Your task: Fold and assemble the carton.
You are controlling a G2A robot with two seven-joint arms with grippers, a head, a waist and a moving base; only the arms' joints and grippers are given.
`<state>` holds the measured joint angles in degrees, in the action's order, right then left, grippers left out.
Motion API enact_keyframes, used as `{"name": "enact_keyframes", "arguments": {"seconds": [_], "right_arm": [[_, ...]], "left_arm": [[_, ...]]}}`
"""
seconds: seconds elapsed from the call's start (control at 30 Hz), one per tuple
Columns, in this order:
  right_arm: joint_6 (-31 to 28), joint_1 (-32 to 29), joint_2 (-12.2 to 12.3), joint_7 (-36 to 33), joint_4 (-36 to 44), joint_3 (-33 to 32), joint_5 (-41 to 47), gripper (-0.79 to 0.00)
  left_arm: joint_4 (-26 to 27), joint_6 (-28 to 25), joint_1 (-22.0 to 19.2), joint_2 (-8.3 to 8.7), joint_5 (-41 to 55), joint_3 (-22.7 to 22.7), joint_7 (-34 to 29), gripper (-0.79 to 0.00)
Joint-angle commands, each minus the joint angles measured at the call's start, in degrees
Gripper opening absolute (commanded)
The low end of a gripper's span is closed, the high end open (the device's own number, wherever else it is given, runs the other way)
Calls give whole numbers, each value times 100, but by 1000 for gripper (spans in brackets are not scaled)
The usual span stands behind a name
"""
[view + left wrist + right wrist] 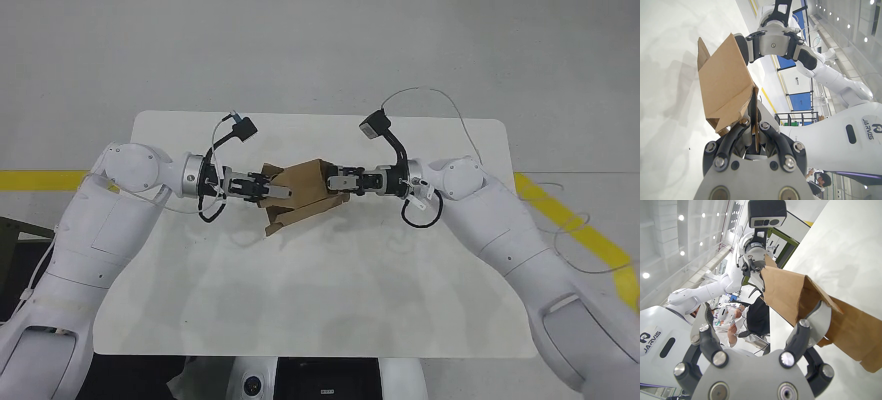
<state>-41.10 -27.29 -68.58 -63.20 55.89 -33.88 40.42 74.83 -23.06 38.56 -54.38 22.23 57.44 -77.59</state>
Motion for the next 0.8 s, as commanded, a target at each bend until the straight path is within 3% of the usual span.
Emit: {"name": "enact_keyframes", "arguments": {"seconds": [0.0,0.23,0.63,0.77], "right_arm": [[-2,1,-4,2,-24,20,51,-49],[26,12,-27,-26,-143,102,224,-283],[248,84,-56,-249,-297,146,406,-274],[324,107,-64,-325,-318,139,436,-311]], "left_arm": [[-3,-1,0,-1,10,2,-20,-785],[1,-30,12,-3,29,13,-69,-785],[-1,-34,23,-6,12,25,-102,-785],[3,-36,25,-7,15,29,-116,-785]]}}
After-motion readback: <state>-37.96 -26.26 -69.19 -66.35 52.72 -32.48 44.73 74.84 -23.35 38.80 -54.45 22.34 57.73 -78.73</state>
